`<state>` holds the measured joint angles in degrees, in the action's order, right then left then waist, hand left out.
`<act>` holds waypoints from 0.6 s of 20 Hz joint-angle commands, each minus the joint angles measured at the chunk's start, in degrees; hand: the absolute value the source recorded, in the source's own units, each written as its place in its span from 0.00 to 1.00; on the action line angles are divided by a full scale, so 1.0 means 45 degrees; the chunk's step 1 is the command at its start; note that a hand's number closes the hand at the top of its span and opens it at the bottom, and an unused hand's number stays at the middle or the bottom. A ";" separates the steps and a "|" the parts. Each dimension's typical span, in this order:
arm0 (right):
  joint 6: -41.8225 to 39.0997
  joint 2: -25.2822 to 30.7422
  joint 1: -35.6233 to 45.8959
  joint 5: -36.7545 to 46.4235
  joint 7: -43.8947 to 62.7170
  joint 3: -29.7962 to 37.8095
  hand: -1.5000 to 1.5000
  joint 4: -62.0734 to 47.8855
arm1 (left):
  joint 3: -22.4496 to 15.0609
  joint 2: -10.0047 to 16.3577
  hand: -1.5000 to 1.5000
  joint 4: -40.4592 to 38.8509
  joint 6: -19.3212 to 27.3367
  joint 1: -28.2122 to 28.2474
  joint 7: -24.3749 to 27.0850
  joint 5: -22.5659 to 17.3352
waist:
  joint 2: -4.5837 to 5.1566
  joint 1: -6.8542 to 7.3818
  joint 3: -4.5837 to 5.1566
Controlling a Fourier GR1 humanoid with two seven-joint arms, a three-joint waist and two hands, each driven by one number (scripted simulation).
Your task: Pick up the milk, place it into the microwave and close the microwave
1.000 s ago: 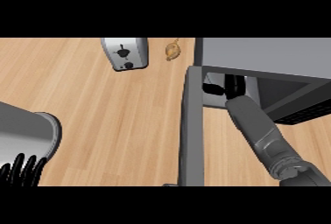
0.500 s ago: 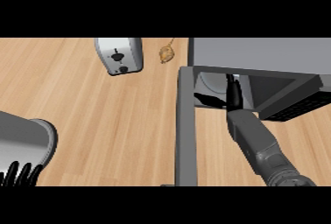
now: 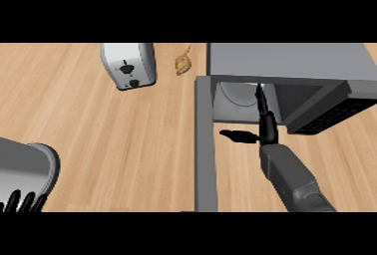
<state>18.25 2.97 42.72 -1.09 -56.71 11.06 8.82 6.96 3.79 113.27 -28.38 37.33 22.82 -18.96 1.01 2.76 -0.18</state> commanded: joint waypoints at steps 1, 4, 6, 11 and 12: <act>-0.1248 -0.0154 -0.0796 -0.0145 -0.1170 0.0069 0.00 0.0353 | -0.0403 -0.0417 0.00 0.0462 0.0203 0.0339 -0.0248 0.0371 | -0.0138 -0.0298 0.0017; -0.1627 -0.0384 -0.1537 -0.0070 -0.1164 -0.0161 0.00 0.0715 | -0.0291 -0.0338 0.00 0.0333 -0.0281 0.0803 0.0140 0.0730 | -0.0222 -0.0446 0.0033; -0.2600 -0.0075 -0.2153 0.0052 -0.1344 -0.0384 0.00 0.0831 | -0.0216 -0.0123 0.00 0.0134 -0.0274 0.0393 -0.0204 0.0723 | -0.0225 -0.0527 0.0034; -0.3087 0.0264 -0.3634 0.0142 -0.0974 -0.0864 0.00 0.2276 | -0.0872 -0.0682 0.00 -0.0451 0.0285 -0.0492 -0.0179 0.2130 | -0.0291 -0.0745 0.0051; -0.2966 0.0297 -0.3877 0.0237 -0.0712 -0.1041 0.00 0.2703 | -0.0288 0.0055 0.00 -0.0223 -0.0565 0.0153 -0.0488 0.1077 | -0.0284 -0.0678 0.0050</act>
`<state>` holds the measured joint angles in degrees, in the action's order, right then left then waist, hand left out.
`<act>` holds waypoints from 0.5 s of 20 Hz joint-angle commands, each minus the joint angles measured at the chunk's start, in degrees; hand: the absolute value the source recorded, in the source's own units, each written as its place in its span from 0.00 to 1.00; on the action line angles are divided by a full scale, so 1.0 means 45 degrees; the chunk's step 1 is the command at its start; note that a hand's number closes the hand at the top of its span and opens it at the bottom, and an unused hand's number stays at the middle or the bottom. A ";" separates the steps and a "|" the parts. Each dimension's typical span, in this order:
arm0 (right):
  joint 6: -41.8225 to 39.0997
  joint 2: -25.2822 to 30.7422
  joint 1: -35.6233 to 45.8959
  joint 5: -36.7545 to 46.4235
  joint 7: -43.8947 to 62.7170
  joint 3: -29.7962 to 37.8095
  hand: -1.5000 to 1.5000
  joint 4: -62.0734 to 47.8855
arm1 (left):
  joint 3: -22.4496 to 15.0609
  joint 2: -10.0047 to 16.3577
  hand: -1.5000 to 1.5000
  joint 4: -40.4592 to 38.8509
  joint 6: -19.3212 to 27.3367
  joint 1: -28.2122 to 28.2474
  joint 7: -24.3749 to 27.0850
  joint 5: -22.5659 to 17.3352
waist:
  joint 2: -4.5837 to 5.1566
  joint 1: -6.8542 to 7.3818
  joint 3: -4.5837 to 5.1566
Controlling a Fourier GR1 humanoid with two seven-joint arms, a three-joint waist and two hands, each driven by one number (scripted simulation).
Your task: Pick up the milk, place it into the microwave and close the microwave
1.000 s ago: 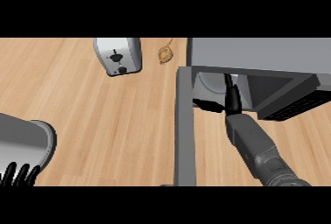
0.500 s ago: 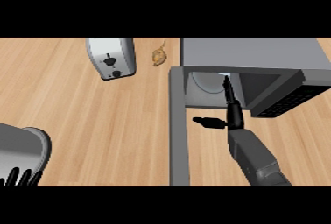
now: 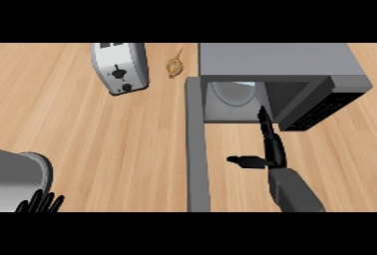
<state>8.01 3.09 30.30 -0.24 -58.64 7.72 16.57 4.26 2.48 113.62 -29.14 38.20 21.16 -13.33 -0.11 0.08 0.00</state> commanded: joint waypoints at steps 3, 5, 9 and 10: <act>-0.0552 0.0349 -0.2146 -0.0262 -0.0357 -0.0180 0.00 0.2037 | -0.0569 -0.0327 0.00 -0.0973 -0.0284 -0.0376 0.0570 0.0934 | -0.0026 -0.0074 0.0010; -0.1057 0.0669 -0.3022 -0.0441 0.0286 -0.0368 0.00 0.3356 | -0.0364 0.0081 0.00 -0.1038 -0.0478 -0.0735 -0.0091 0.0348 | -0.0092 -0.0301 0.0029; -0.1361 0.1174 -0.4148 -0.0671 0.0004 -0.0359 1.00 0.4694 | -0.1789 -0.0045 0.00 -0.1202 -0.0604 -0.1355 -0.0492 0.1695 | -0.0045 -0.0227 0.0019; -0.1557 0.1536 -0.4455 -0.0768 0.0088 -0.0225 1.00 0.4611 | -0.2251 -0.0090 0.00 -0.0574 -0.0429 -0.1322 -0.0899 0.2166 | -0.0032 -0.0198 0.0011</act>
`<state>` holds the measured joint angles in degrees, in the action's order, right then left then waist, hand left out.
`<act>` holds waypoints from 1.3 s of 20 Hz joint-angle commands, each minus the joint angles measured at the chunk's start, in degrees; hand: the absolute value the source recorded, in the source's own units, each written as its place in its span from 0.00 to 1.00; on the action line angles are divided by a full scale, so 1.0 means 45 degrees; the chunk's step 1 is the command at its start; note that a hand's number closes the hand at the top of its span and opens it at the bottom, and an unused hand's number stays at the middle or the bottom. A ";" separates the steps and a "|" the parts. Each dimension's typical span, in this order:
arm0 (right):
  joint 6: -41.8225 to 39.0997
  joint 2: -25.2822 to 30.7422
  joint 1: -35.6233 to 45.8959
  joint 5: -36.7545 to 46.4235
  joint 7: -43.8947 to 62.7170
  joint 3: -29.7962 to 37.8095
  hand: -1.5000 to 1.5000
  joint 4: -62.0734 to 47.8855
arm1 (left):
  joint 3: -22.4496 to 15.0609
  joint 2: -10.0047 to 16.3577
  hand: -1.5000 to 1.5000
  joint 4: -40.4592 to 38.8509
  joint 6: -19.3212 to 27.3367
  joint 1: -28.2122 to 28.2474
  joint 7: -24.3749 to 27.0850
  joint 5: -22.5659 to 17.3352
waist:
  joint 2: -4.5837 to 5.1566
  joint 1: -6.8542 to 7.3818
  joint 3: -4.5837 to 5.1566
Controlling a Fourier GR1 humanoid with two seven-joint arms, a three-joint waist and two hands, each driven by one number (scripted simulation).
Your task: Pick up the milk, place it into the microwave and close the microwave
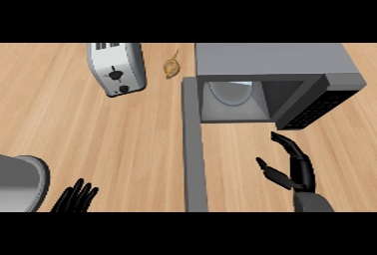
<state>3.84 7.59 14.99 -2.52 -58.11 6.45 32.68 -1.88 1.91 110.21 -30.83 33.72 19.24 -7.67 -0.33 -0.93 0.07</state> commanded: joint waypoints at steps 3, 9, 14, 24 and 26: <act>-0.1474 0.1230 -0.1844 -0.0710 0.0760 0.0177 0.00 0.2033 | -0.1443 0.0262 1.00 -0.0544 -0.0465 -0.0136 0.0405 0.1959 | 0.0012 0.0083 -0.0001; -0.2415 0.2017 -0.3562 -0.1728 0.1094 0.0798 0.00 0.3684 | -0.1964 -0.0069 1.00 -0.2367 0.0513 -0.2523 0.0638 0.3632 | 0.0052 0.0097 -0.0005; -0.2997 0.2399 -0.4536 -0.2292 0.1099 0.1265 0.00 0.4285 | -0.3376 -0.0416 1.00 -0.3266 0.3245 -0.3933 -0.0194 0.3540 | 0.0064 0.0127 -0.0010; -0.4373 0.3374 -0.4625 -0.2615 0.0404 0.1817 0.00 0.3405 | -0.3946 0.0050 1.00 -0.6856 0.2104 -0.7343 -0.1075 0.4910 | 0.0115 -0.0012 -0.0022; -0.4633 0.3606 -0.4365 -0.2908 0.1092 0.1828 0.00 0.3673 | -0.5027 -0.0419 1.00 -0.7276 0.2232 -0.7887 -0.2223 0.5069 | 0.0117 -0.0060 -0.0019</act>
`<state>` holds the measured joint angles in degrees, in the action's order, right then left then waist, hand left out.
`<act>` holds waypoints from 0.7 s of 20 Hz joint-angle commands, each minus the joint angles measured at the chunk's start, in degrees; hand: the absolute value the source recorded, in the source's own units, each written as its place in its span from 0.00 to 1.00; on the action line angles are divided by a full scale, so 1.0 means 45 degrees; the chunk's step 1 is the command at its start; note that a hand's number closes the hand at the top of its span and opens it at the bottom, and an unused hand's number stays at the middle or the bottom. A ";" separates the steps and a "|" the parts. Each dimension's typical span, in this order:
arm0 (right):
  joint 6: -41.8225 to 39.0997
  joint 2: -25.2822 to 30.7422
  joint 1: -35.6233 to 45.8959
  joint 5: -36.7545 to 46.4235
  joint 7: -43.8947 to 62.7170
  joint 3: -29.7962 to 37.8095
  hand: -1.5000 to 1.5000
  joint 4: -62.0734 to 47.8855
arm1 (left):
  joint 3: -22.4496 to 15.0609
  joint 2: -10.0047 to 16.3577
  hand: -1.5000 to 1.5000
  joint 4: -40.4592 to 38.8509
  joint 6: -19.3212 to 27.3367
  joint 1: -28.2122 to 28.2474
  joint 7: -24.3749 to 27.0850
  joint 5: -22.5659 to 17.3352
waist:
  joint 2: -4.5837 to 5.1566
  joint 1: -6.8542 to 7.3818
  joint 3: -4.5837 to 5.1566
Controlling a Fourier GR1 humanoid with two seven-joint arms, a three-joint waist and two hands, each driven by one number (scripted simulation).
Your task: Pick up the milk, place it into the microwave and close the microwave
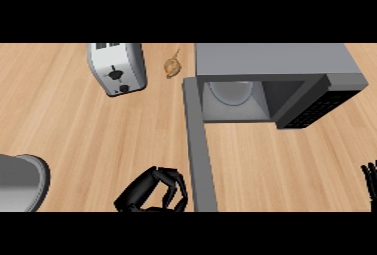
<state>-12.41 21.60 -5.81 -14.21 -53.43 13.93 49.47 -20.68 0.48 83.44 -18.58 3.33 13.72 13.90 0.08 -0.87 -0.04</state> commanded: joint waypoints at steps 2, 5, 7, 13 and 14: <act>-0.1073 0.0398 -0.0071 -0.0099 -0.0720 0.0046 0.00 -0.0248 | -0.1626 -0.0102 1.00 -0.2240 -0.0484 -0.1321 -0.0876 0.0720 | 0.0025 -0.0091 0.0000; -0.1461 0.0983 -0.0173 -0.0589 -0.0088 0.0327 0.00 0.0312 | -0.2503 -0.0106 1.00 -0.3163 -0.0669 -0.1895 -0.1102 0.0223 | 0.0011 -0.0108 0.0016; -0.1156 0.0684 0.0120 -0.0339 -0.0204 0.0138 0.00 0.0062 | -0.3628 -0.0107 1.00 -0.4341 0.1145 -0.2695 -0.0461 0.0001 | 0.0013 -0.0015 0.0014; -0.1350 0.0369 0.0069 -0.0433 -0.0292 -0.0448 0.00 0.1411 | -0.6801 -0.0103 1.00 -0.4917 0.3936 -0.4158 0.0375 -0.2507 | 0.0056 -0.0402 0.0040; -0.1746 0.0761 0.0104 -0.0547 -0.0178 -0.0351 0.00 0.1251 | -0.7140 -0.0102 1.00 -0.4948 0.4505 -0.4669 0.0052 -0.3340 | 0.0077 -0.0480 0.0037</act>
<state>-15.47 24.36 -5.96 -16.16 -52.18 12.92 53.97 -43.78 0.62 63.62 -4.94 -13.92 12.51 5.49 0.25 -2.16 0.05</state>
